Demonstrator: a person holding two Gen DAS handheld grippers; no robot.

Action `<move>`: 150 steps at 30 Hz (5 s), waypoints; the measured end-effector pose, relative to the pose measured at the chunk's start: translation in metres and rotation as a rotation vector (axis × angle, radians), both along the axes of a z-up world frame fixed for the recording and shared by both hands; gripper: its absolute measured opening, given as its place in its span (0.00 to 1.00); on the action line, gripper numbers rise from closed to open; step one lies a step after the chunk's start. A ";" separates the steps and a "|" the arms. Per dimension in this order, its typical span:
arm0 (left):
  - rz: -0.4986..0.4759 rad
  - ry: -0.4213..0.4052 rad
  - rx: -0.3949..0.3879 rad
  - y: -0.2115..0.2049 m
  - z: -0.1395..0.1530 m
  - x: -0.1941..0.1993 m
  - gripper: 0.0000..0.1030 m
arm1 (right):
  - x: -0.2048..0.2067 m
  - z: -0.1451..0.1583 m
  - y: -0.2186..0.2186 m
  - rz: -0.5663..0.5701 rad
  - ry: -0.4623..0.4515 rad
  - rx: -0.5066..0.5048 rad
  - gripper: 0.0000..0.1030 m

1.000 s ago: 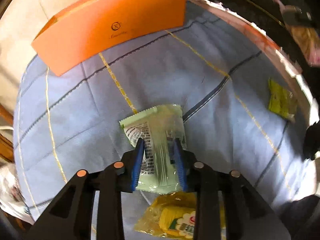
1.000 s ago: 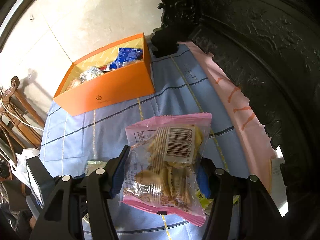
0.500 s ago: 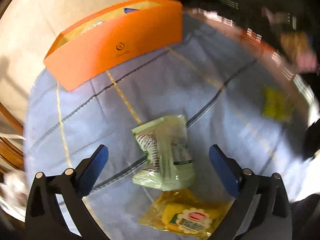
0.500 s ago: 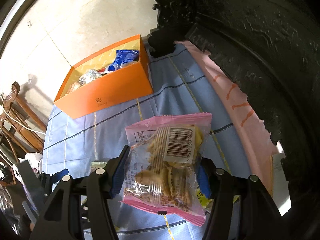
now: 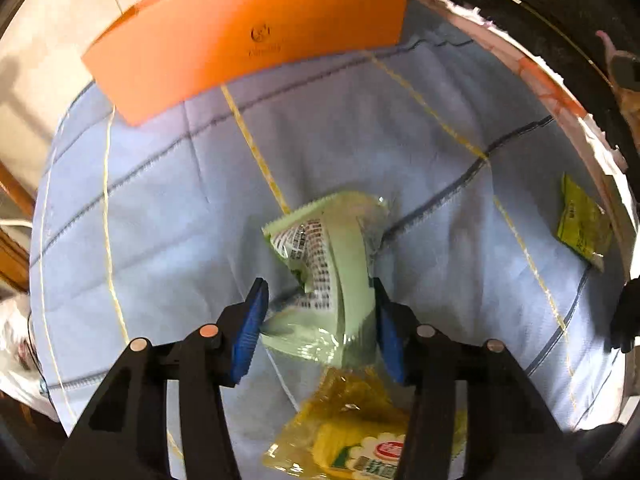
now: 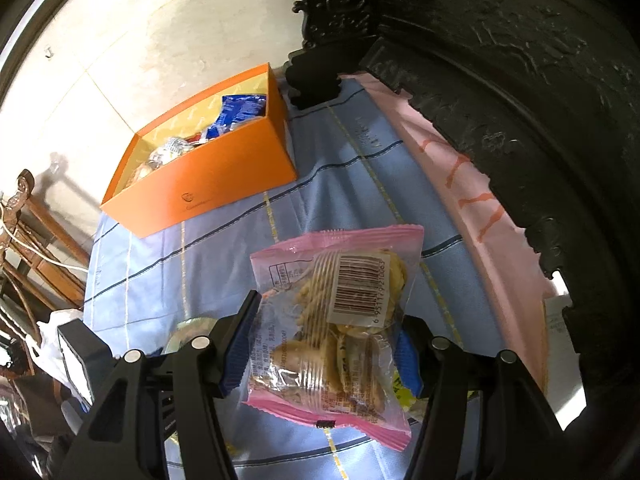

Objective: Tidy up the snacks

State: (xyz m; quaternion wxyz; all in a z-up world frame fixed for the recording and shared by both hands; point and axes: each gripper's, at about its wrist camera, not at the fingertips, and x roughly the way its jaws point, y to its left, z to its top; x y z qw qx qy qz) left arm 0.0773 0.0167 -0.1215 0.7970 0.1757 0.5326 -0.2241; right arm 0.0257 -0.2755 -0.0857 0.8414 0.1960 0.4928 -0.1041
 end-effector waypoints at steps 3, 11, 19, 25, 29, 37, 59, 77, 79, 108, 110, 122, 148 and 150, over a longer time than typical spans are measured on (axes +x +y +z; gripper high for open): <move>0.065 0.059 -0.056 0.011 0.001 0.011 0.48 | 0.000 0.002 0.006 0.025 -0.008 -0.004 0.59; 0.020 -0.051 -0.158 0.012 0.052 0.012 0.48 | 0.001 0.010 0.006 0.029 -0.026 -0.011 0.59; 0.013 -0.090 -0.136 0.011 0.054 0.026 0.49 | -0.002 0.015 0.007 0.032 -0.036 -0.001 0.59; 0.035 -0.118 -0.083 0.009 0.031 0.029 0.91 | 0.000 0.010 0.004 0.021 -0.017 0.009 0.59; 0.036 -0.096 0.091 0.010 0.013 0.022 0.91 | 0.001 0.010 0.002 0.013 -0.012 0.010 0.59; -0.135 -0.120 0.082 0.054 0.009 -0.005 0.94 | -0.002 0.012 0.004 -0.004 -0.024 -0.005 0.59; -0.040 0.035 0.080 0.045 0.010 0.017 0.34 | -0.008 0.010 0.011 0.002 -0.008 0.012 0.59; 0.201 -0.272 -0.122 0.019 0.169 0.187 0.35 | 0.197 0.099 0.027 0.207 -0.270 -0.133 0.59; 0.217 -0.273 -0.127 0.017 0.172 0.210 0.35 | 0.222 0.101 0.034 0.229 -0.277 -0.169 0.59; 0.178 0.056 0.006 0.042 0.015 -0.080 0.96 | -0.029 -0.104 0.000 0.338 0.241 -0.356 0.96; 0.212 0.046 0.032 0.032 0.001 -0.085 0.96 | -0.032 -0.106 -0.006 0.296 0.214 -0.329 0.96; 0.251 0.042 -0.007 0.018 -0.028 -0.087 0.62 | -0.033 -0.112 0.002 0.182 0.324 -0.277 0.64; 0.192 -0.025 0.034 0.026 0.027 -0.040 0.40 | -0.049 -0.057 0.031 0.181 0.141 -0.245 0.96; 0.193 -0.010 0.045 0.027 0.021 -0.041 0.40 | -0.045 -0.076 0.041 0.205 0.164 -0.286 0.96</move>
